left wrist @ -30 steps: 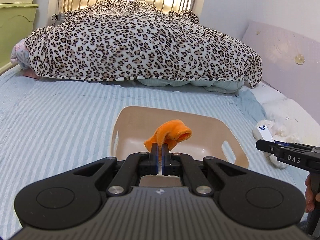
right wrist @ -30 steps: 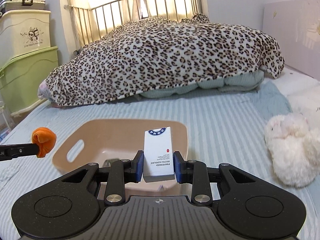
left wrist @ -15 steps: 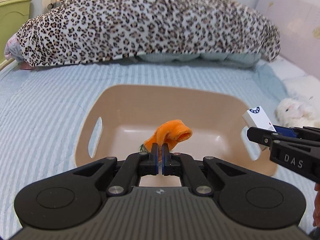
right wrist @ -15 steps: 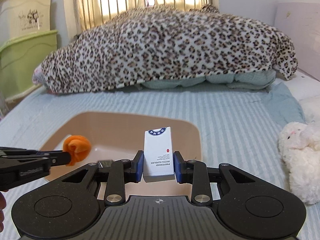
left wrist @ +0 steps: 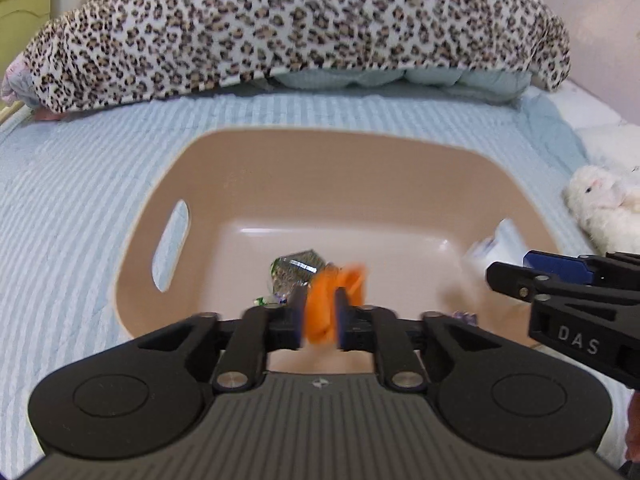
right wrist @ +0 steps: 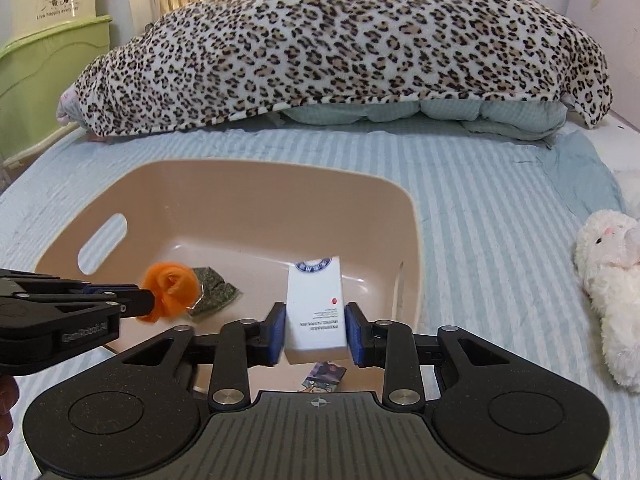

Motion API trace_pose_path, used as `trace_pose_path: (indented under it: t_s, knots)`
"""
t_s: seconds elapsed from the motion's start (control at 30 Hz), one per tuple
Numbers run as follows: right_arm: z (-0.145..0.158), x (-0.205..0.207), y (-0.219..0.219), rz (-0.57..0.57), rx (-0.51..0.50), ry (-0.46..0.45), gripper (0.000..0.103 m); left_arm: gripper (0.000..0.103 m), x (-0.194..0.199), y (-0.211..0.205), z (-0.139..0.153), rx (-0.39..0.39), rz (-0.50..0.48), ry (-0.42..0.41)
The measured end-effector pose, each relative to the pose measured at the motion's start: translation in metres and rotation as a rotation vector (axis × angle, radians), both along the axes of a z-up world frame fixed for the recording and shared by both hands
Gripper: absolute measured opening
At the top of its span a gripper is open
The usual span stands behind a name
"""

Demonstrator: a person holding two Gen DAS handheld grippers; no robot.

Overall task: Organize objects
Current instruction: 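Lift both items over the basket and open both tools to release them, then grasp the floral scrunchie with the left tool while the right tool grasps the blue-and-white box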

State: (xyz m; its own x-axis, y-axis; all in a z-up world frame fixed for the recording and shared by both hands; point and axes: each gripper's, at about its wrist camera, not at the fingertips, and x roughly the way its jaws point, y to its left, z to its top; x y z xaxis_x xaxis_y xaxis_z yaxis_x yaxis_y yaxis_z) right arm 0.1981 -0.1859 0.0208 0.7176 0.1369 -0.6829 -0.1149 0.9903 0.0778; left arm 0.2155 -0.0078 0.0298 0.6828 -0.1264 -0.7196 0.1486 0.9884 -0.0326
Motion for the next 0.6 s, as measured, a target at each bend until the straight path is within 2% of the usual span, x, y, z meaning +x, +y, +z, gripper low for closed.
trace_pose_path:
  t_s: [0.03, 0.07, 0.1, 0.27, 0.43, 0.5, 0.6]
  knots:
    - [0.004, -0.002, -0.002, -0.001, 0.006, -0.008, 0.046, 0.052, -0.005, -0.001, 0.005, 0.000, 0.001, -0.014]
    - [0.007, -0.005, -0.003, -0.002, 0.006, -0.017, 0.055, 0.067, -0.011, -0.001, 0.010, 0.004, 0.004, -0.029]
    - [0.010, -0.009, -0.005, -0.001, 0.004, -0.032, 0.062, 0.068, -0.016, -0.002, 0.015, 0.011, 0.004, -0.045]
    - [0.026, -0.031, -0.013, -0.003, 0.005, -0.074, 0.075, 0.068, -0.045, 0.000, 0.030, 0.040, -0.023, -0.071]
    - [0.030, -0.052, -0.020, 0.005, 0.014, -0.064, 0.082, 0.070, -0.067, 0.008, 0.033, 0.052, -0.036, -0.065]
    - [0.029, -0.062, -0.022, 0.008, 0.011, -0.058, 0.090, 0.071, -0.073, 0.011, 0.029, 0.063, -0.044, -0.047]
    - [0.023, -0.072, -0.023, 0.011, 0.003, -0.039, 0.091, 0.071, -0.081, 0.013, 0.018, 0.076, -0.056, -0.011]
